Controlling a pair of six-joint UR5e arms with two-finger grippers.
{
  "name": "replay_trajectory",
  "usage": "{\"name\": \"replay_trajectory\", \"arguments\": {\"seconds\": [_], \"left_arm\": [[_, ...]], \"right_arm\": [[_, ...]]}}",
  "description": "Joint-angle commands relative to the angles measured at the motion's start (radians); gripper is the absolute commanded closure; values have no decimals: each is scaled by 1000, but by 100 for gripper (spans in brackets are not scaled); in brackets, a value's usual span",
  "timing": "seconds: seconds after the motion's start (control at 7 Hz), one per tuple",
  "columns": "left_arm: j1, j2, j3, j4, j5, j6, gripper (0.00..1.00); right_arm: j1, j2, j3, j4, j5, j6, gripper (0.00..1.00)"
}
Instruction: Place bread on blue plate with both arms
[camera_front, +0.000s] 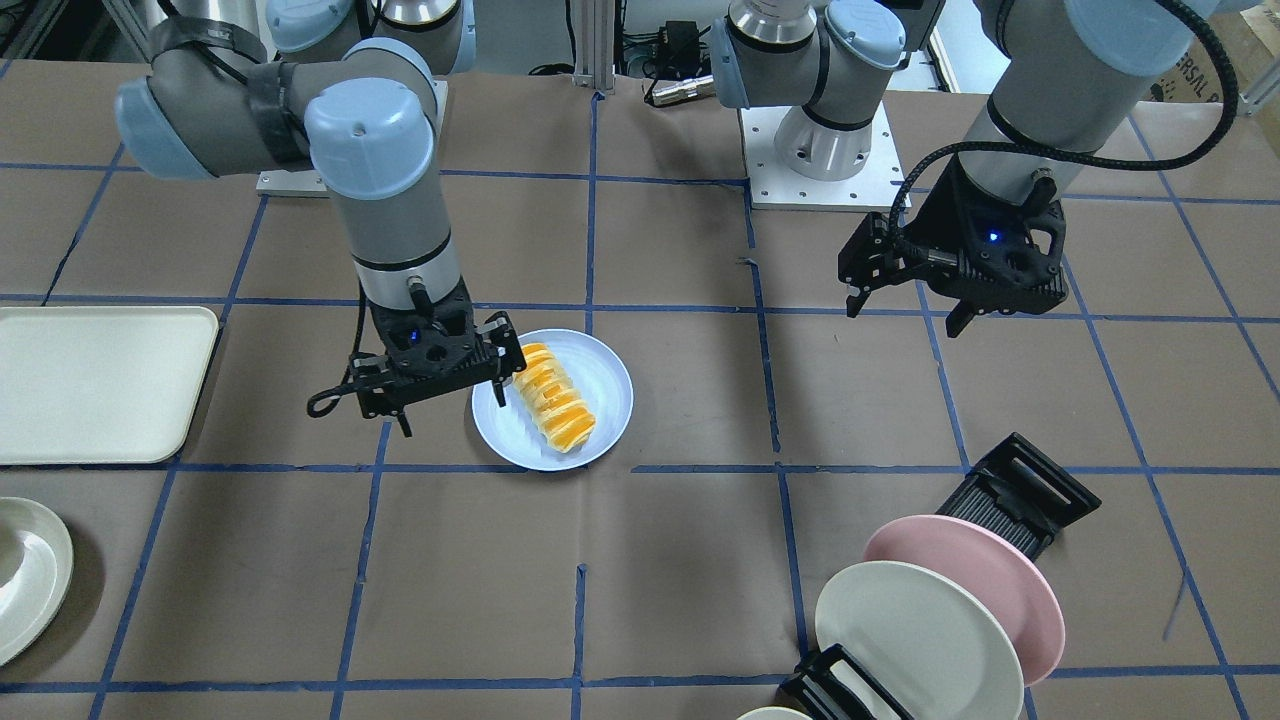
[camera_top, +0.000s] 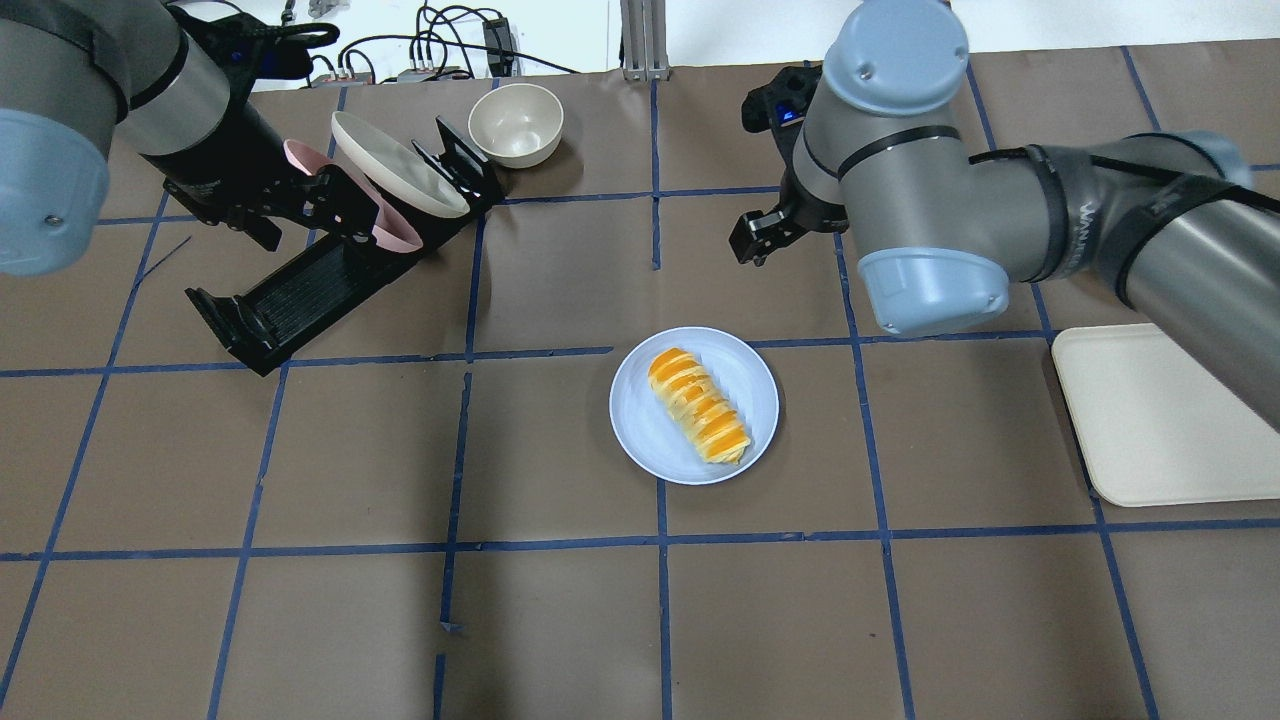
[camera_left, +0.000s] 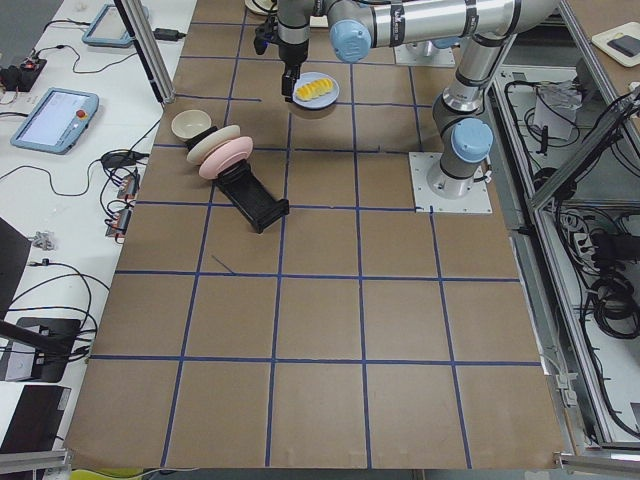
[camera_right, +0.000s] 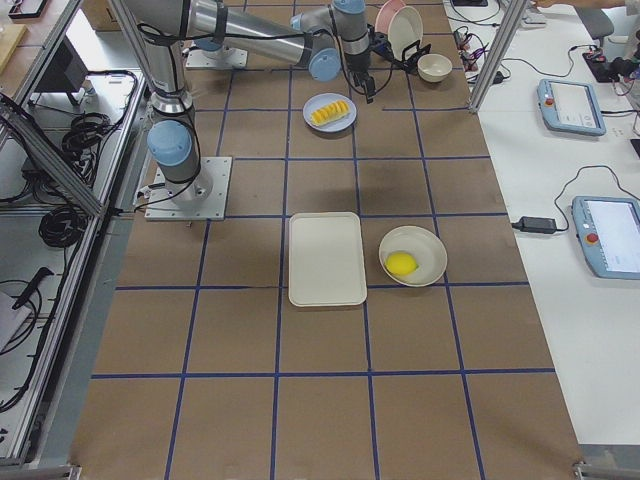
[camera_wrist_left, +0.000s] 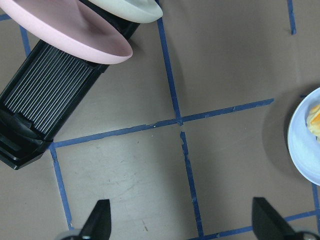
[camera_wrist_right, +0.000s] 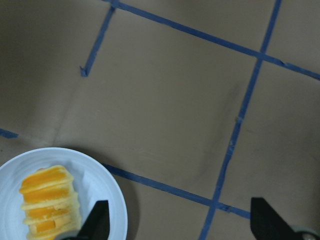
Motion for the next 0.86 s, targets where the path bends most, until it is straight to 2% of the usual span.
{"name": "replay_trajectory", "arguments": {"seconds": [0.0,0.43,0.71], "left_arm": [[0,3,9,7,0,0,0],[0,16,23,-13,2,0,0],[3,16,26,-30,0,0,0]], "right_arm": [[-136,-98,-53,206,-13,-3,0],[-258,-115,-58,247,-8,-3,0],[-455,-95,-38,256,0,-68,0]]}}
